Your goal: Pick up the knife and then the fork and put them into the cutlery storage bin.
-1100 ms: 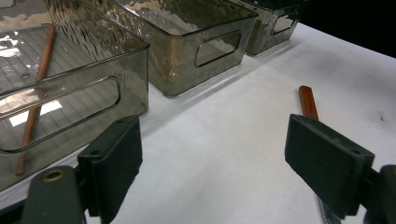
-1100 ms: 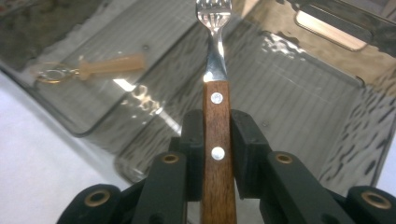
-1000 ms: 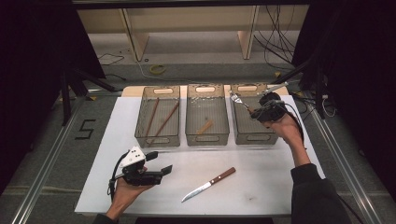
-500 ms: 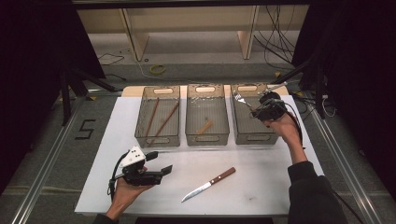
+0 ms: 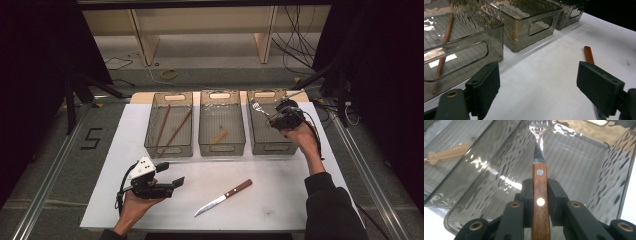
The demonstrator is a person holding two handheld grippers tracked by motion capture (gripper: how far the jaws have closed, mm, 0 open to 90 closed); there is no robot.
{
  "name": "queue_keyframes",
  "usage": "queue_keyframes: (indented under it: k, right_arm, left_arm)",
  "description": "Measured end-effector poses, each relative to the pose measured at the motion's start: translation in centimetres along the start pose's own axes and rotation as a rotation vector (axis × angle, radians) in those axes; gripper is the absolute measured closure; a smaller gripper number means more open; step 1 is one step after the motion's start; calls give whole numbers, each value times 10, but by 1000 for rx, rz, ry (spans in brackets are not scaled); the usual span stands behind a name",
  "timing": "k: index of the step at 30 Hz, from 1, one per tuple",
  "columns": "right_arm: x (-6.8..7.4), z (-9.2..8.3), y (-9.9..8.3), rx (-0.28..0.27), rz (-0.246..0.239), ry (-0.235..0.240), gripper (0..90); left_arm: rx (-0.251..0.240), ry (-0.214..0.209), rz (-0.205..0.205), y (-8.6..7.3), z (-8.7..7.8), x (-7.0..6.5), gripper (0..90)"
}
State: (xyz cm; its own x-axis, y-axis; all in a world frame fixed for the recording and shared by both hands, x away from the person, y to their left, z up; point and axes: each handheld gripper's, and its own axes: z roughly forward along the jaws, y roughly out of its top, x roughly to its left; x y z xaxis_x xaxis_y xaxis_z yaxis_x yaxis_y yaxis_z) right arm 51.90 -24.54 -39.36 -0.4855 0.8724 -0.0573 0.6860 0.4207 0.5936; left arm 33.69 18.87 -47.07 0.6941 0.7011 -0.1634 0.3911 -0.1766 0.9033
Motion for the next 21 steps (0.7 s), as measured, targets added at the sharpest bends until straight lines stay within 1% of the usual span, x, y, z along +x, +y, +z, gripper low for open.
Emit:
queue_keyframes:
  k: [4,7,13,17,18,19,20,21]
  right_arm:
    - [-1,3,-1,8,11,-1,767]
    - [0,5,-1,14,11,-5,767]
    - [2,10,0,32,14,1,766]
    - [2,13,0,39,30,9,759]
    - [2,14,0,42,31,9,749]
    - [2,14,-1,36,34,19,720]
    - [2,13,-1,27,38,40,689]
    - [2,12,0,24,40,47,651]
  left_arm:
    - [0,-1,-1,0,0,0,183]
    - [1,0,2,0,0,0,183]
    - [1,-1,2,0,0,1,182]
    - [2,0,1,0,0,0,182]
    - [2,0,1,0,0,0,182]
    - [1,0,2,0,0,0,182]
    - [0,1,2,0,0,0,182]
    - [1,0,2,0,0,1,182]
